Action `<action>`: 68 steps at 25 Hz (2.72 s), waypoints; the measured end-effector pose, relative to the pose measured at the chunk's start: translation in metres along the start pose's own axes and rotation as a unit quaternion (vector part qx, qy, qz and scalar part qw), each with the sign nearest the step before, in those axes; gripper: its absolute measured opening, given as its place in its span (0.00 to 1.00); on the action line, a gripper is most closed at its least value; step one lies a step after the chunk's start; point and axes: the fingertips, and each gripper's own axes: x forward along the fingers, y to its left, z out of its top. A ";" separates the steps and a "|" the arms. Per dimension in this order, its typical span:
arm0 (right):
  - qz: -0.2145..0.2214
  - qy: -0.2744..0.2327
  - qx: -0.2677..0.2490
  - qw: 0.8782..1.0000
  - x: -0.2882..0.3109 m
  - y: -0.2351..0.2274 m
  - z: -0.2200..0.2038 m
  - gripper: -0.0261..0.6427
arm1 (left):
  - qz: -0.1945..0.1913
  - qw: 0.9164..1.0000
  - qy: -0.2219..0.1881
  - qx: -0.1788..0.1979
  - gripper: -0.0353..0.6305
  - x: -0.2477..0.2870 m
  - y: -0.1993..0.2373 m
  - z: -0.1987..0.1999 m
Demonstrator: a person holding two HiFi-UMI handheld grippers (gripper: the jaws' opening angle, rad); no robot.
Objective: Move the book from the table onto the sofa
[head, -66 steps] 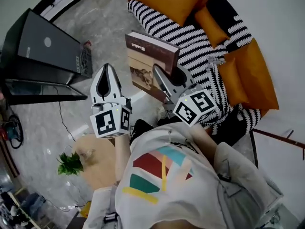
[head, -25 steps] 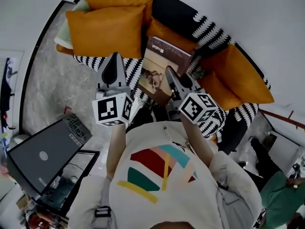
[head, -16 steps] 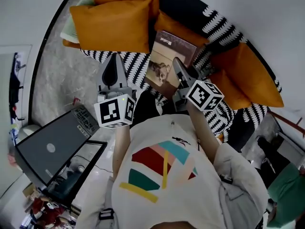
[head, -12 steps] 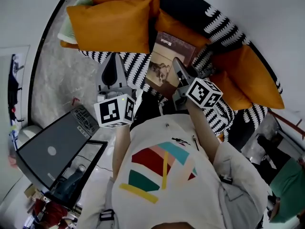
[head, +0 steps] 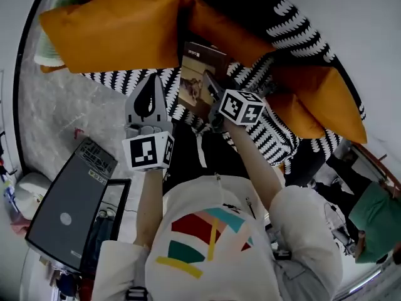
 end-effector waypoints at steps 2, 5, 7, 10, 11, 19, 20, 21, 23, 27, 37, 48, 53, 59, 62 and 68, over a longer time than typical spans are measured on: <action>-0.012 0.015 0.032 0.999 0.041 -0.026 -0.012 0.27 | 0.008 1.000 0.016 -0.008 0.06 0.021 0.019 -0.021; -0.045 0.031 0.064 0.996 0.081 -0.051 -0.025 0.27 | 0.017 0.999 0.032 -0.013 0.06 0.041 0.045 -0.038; -0.061 0.033 0.072 0.995 0.098 -0.058 -0.024 0.27 | 0.017 0.999 0.036 -0.008 0.06 0.053 0.058 -0.040; -0.069 0.026 0.088 0.993 0.120 -0.071 -0.013 0.27 | 0.019 0.999 0.027 -0.011 0.06 0.073 0.070 -0.039; -0.072 0.027 0.096 0.992 0.124 -0.076 -0.013 0.27 | 0.021 0.999 0.028 -0.013 0.06 0.076 0.071 -0.042; -0.069 0.081 0.103 0.989 0.134 -0.092 -0.036 0.27 | 0.021 0.997 0.073 -0.010 0.06 0.071 0.050 -0.073; -0.070 0.089 0.087 0.990 0.134 -0.091 -0.035 0.27 | 0.020 0.997 0.070 -0.009 0.06 0.072 0.048 -0.071; -0.073 0.093 0.076 0.990 0.135 -0.091 -0.035 0.28 | 0.020 0.998 0.066 -0.007 0.06 0.071 0.046 -0.068; -0.079 0.087 0.078 0.990 0.136 -0.088 -0.034 0.49 | 0.020 0.998 0.059 -0.003 0.06 0.069 0.045 -0.062; -0.098 0.075 0.046 0.991 0.126 -0.082 -0.030 0.57 | 0.021 0.999 0.045 0.006 0.06 0.058 0.040 -0.050; -0.092 0.030 -0.037 0.995 0.045 -0.046 0.010 0.57 | 0.028 0.999 -0.017 0.033 0.06 0.006 0.008 0.013; 0.039 -0.078 -0.171 0.981 -0.108 0.098 0.060 0.57 | 0.038 0.992 -0.106 0.051 0.06 -0.082 -0.048 0.095; 0.089 -0.154 -0.288 0.941 -0.168 0.184 0.083 0.50 | 0.034 0.984 -0.163 0.062 0.06 -0.100 -0.058 0.133; 0.110 -0.243 -0.398 0.878 -0.213 0.244 0.102 0.06 | 0.024 0.977 -0.199 0.067 0.06 -0.109 -0.067 0.156; 0.097 -0.256 -0.433 0.859 -0.217 0.256 0.105 0.06 | 0.026 0.975 -0.211 0.068 0.06 -0.109 -0.062 0.167; 0.083 -0.237 -0.446 0.859 -0.209 0.254 0.096 0.06 | 0.034 0.975 -0.208 0.070 0.06 -0.114 -0.052 0.166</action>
